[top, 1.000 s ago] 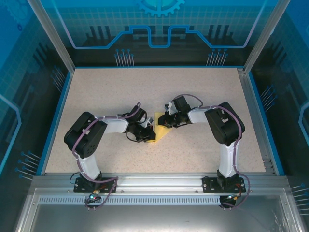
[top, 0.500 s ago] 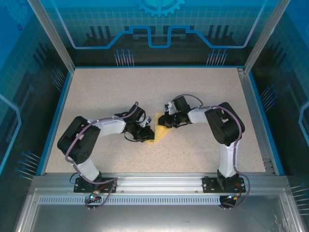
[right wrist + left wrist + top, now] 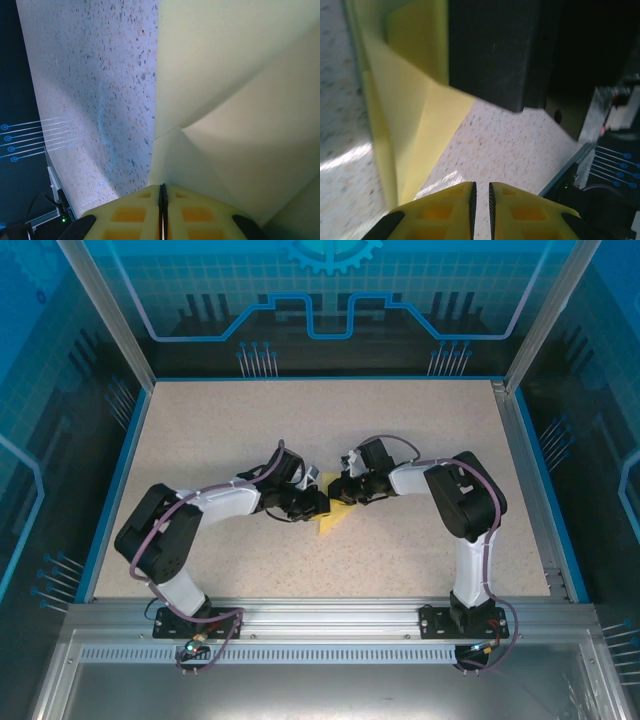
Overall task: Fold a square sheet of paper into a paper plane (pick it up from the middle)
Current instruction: Fourth fold the wing at the center of the table.
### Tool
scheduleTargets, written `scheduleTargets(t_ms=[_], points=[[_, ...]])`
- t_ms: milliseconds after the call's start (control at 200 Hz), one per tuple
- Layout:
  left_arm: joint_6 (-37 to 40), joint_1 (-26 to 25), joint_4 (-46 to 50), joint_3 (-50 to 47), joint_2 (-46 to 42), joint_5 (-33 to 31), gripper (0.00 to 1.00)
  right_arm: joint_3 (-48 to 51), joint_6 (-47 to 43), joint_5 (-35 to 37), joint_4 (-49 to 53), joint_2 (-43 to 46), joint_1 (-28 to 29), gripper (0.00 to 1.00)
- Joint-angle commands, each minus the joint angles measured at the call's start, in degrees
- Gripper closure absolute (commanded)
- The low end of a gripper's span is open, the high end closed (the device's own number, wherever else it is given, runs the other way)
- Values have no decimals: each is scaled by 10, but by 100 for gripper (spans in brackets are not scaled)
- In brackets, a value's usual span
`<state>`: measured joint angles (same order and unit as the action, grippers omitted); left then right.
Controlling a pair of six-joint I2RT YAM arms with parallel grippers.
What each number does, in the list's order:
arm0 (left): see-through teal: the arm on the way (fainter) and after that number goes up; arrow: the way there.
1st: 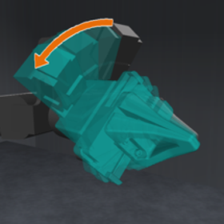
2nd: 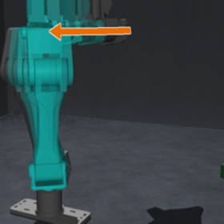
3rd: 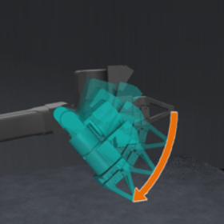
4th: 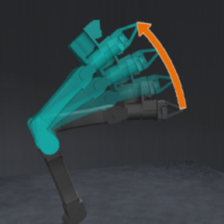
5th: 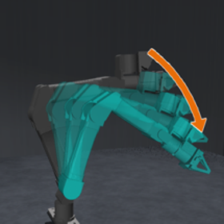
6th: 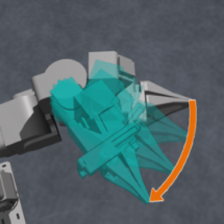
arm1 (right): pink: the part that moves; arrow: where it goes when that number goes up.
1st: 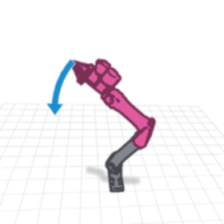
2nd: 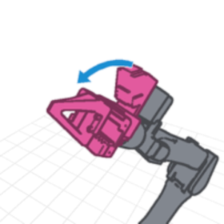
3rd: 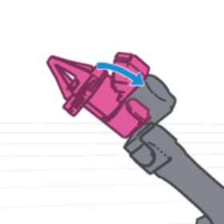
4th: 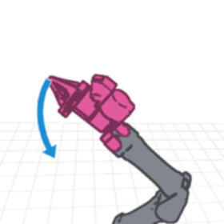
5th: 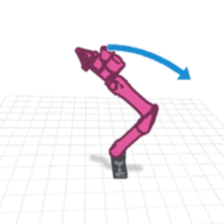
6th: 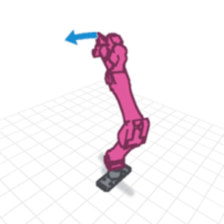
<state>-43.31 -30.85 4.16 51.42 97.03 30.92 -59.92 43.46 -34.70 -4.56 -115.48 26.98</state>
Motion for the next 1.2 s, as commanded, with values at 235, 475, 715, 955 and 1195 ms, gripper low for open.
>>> scheduleTargets(t_ms=[235,475,715,955,1195], points=[[-49,-3,-87,5,72,-16,84,31,-15,65,69,-37,0,89],[-35,-3,-77,-11,70,-42,83,31,-17,64,71,-39,-1,89],[-15,-4,-25,-15,89,-32,85,31,-19,66,73,-43,-1,89],[20,-4,29,-53,69,-32,85,34,-18,69,74,-42,-2,90],[37,-6,54,-54,60,-21,85,34,-18,71,76,-41,-2,89]])
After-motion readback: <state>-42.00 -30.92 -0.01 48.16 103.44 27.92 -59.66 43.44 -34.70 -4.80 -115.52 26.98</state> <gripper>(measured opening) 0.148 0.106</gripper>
